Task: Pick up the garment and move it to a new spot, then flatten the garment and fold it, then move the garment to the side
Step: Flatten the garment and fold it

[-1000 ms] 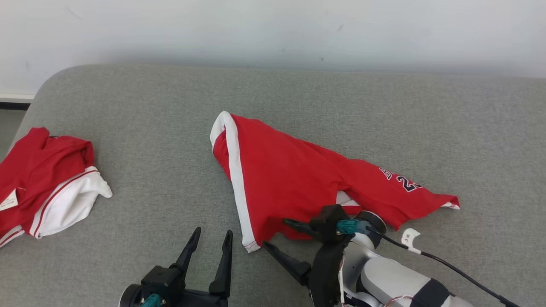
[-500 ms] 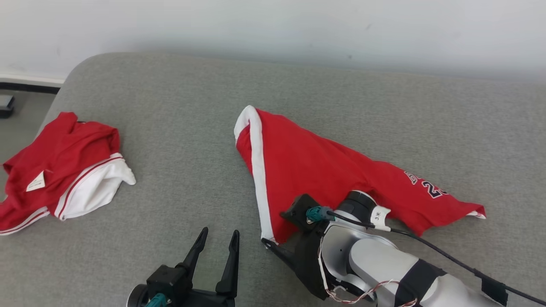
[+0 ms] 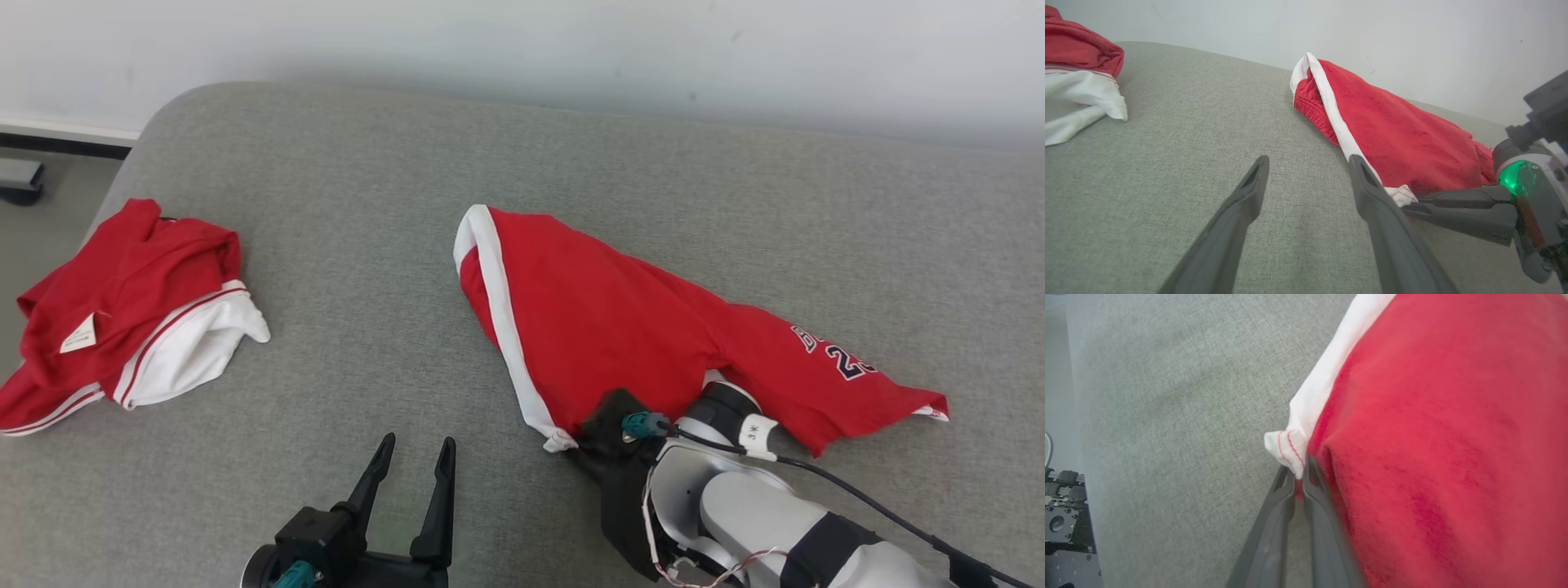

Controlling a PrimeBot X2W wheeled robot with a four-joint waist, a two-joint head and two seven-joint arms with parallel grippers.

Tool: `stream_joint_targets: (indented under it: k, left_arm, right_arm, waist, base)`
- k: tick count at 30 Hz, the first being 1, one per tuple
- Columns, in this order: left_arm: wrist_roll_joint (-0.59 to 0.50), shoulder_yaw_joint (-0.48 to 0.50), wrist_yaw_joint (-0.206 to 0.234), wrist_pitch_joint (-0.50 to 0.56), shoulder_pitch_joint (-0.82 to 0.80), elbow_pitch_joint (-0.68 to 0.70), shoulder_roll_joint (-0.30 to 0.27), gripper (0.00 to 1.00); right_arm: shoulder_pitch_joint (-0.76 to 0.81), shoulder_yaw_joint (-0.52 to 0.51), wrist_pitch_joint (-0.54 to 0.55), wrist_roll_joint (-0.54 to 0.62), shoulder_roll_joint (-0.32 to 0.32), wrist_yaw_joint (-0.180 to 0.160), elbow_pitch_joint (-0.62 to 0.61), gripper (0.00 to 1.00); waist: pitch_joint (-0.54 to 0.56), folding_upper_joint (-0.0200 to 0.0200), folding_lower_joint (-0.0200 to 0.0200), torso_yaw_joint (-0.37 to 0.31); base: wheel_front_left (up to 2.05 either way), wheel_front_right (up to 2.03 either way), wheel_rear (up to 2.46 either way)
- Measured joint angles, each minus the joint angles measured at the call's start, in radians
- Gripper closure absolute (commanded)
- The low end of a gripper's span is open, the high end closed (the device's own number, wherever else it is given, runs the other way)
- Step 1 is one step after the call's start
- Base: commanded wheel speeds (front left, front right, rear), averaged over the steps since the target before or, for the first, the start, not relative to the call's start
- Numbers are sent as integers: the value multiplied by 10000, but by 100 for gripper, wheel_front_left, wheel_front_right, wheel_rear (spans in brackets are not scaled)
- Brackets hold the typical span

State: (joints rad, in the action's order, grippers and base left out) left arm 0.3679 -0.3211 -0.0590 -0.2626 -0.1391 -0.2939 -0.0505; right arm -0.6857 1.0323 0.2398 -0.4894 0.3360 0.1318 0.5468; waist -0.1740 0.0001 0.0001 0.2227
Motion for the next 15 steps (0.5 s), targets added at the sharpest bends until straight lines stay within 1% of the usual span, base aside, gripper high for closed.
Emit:
stream_joint_targets:
  k: [6, 10, 11, 15]
  left_arm:
    - [-176, 199, -71, 0, -16, -38, 0, 0]
    - [-297, 347, -134, 0, 6, -113, 2, 0]
    - [-322, 372, -199, 0, 23, -125, 0, 0]
    - [-481, 489, -240, 0, 92, -176, 2, 0]
  right_arm:
    - [110, -991, -1045, -188, 199, 0, -477, 100]
    - [341, -1630, -1496, -387, 454, 0, -976, 100]
    - [412, -1787, -1592, -405, 495, 0, -1126, 100]
    - [694, -2602, -1960, -370, 598, 0, -1555, 100]
  waist:
    - [83, 0, 0, -405]
    - [196, 0, -1, -762]
    - [230, 0, -1, -858]
    - [371, 0, -1, -1269]
  base:
    - [0, 0, 0]
    - [0, 0, 0]
    - [0, 0, 0]
    - [0, 0, 0]
